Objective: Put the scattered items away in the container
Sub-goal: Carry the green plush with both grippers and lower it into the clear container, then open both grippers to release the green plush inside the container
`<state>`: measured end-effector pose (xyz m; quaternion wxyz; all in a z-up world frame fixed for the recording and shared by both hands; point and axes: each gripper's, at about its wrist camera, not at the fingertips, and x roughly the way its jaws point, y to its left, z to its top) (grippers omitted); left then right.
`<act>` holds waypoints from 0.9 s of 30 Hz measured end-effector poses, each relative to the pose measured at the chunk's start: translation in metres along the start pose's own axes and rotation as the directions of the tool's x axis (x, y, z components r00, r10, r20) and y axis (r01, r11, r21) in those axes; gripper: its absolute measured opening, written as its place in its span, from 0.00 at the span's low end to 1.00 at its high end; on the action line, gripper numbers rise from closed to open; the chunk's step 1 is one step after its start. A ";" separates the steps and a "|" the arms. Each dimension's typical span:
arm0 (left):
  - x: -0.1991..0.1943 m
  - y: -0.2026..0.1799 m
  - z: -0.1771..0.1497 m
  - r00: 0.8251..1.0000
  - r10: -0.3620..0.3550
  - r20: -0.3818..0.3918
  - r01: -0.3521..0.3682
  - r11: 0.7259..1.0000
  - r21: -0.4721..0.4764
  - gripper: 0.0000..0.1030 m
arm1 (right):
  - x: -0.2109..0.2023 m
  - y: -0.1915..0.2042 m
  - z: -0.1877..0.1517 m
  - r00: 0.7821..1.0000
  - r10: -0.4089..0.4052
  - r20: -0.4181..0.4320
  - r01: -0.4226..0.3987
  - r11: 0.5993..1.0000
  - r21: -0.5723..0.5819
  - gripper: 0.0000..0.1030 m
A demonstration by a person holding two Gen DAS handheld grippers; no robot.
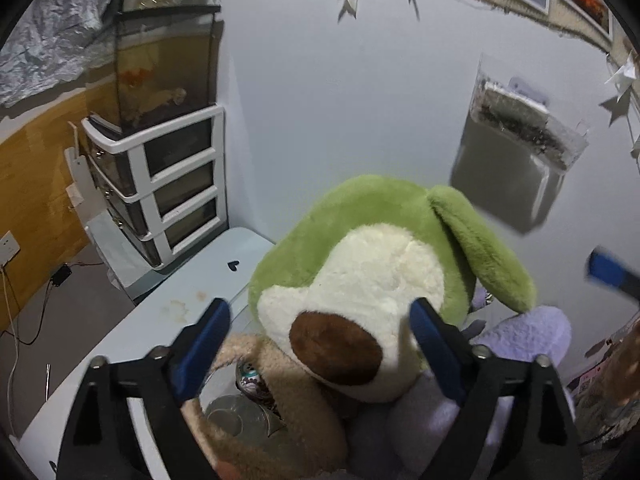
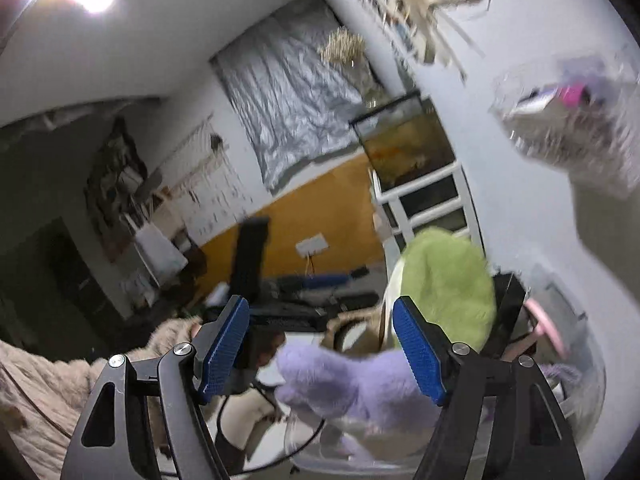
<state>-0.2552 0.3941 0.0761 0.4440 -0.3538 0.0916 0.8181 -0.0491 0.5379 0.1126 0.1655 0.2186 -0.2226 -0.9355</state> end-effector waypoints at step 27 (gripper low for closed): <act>-0.162 0.012 -0.060 0.920 0.306 0.244 -0.272 0.948 -0.164 0.99 | 0.005 0.050 -0.024 0.922 -0.324 0.213 0.337 0.941 -0.028 1.00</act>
